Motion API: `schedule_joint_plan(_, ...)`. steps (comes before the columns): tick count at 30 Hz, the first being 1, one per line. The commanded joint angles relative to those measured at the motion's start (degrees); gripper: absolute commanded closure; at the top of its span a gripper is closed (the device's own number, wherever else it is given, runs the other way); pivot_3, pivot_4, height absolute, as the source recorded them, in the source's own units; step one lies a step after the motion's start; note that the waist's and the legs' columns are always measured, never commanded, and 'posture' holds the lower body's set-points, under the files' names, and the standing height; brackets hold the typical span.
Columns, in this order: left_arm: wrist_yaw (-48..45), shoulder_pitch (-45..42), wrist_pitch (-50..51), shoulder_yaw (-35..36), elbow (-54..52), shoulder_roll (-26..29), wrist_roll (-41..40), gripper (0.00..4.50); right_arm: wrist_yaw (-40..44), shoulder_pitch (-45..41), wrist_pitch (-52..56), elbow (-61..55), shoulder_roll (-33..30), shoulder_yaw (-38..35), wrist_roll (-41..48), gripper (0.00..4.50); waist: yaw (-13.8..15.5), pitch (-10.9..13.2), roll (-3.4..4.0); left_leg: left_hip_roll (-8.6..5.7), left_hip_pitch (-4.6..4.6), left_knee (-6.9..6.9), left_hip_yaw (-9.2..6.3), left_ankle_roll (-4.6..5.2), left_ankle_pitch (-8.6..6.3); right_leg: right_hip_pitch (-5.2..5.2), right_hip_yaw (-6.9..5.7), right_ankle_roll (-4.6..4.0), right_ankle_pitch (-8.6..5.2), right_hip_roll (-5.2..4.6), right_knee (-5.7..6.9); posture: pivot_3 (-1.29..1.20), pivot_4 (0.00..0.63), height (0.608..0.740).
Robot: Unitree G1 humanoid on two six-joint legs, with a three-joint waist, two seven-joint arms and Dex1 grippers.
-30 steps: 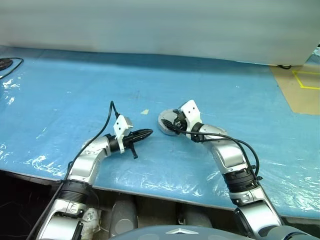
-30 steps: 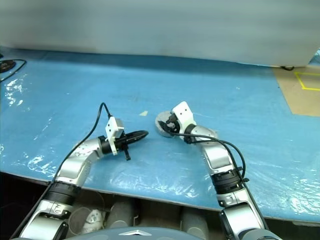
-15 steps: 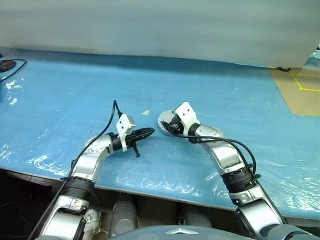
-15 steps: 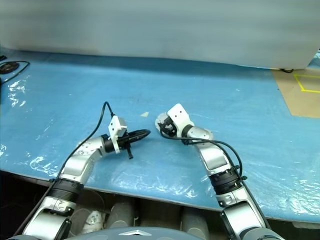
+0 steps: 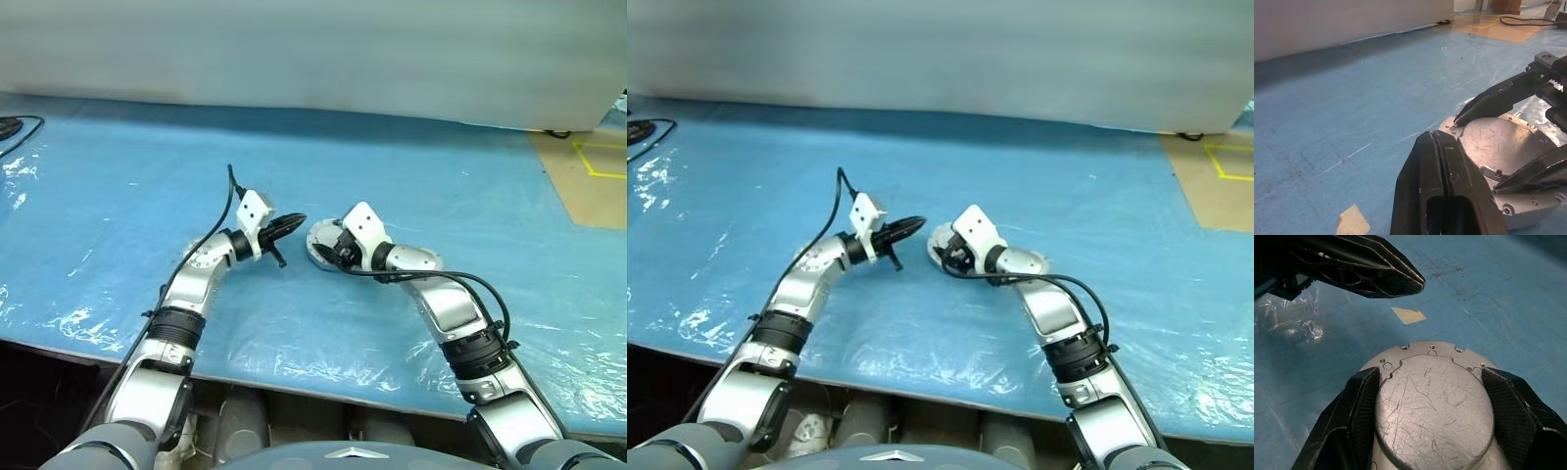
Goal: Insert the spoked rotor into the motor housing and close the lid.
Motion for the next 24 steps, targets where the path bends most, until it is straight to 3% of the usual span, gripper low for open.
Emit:
schedule_joint_plan(1, -2.8, -0.9, 0.4, -1.5, -0.2, 0.1, 0.3, 4.5, 3.8, 2.7, 3.1, -0.2, -1.6, 1.0, 2.1, 1.51, 0.0, 0.0, 0.0, 0.0, -0.02, -0.01, 0.0, -0.01, -0.01, -0.02, 0.0, -0.01, 0.0, 0.0, -0.02, 0.0, 0.15, 0.74)
schedule_joint_plan(10, -8.7, 0.0, 5.1, -4.2, -1.6, 1.0, 0.4, 4.5, 9.8, 3.7, 1.3, -2.3, -7.2, 1.9, 2.5, 1.51, 0.2, 0.0, 0.0, 0.01, -0.04, 0.0, 0.0, -0.01, -0.02, 0.0, -0.01, -0.03, -0.02, -0.03, -0.03, 0.0, 0.15, 0.74)
schedule_joint_plan(24, -11.7, 1.8, 7.0, -8.0, -4.8, 2.2, 2.8, 4.5, 12.9, 3.7, 0.0, -3.3, -8.5, 3.6, 2.6, 1.51, 0.2, 0.0, 0.0, 0.02, -0.03, 0.0, 0.01, 0.01, -0.03, 0.0, -0.02, -0.05, -0.03, -0.03, -0.03, 0.0, 0.15, 0.74)
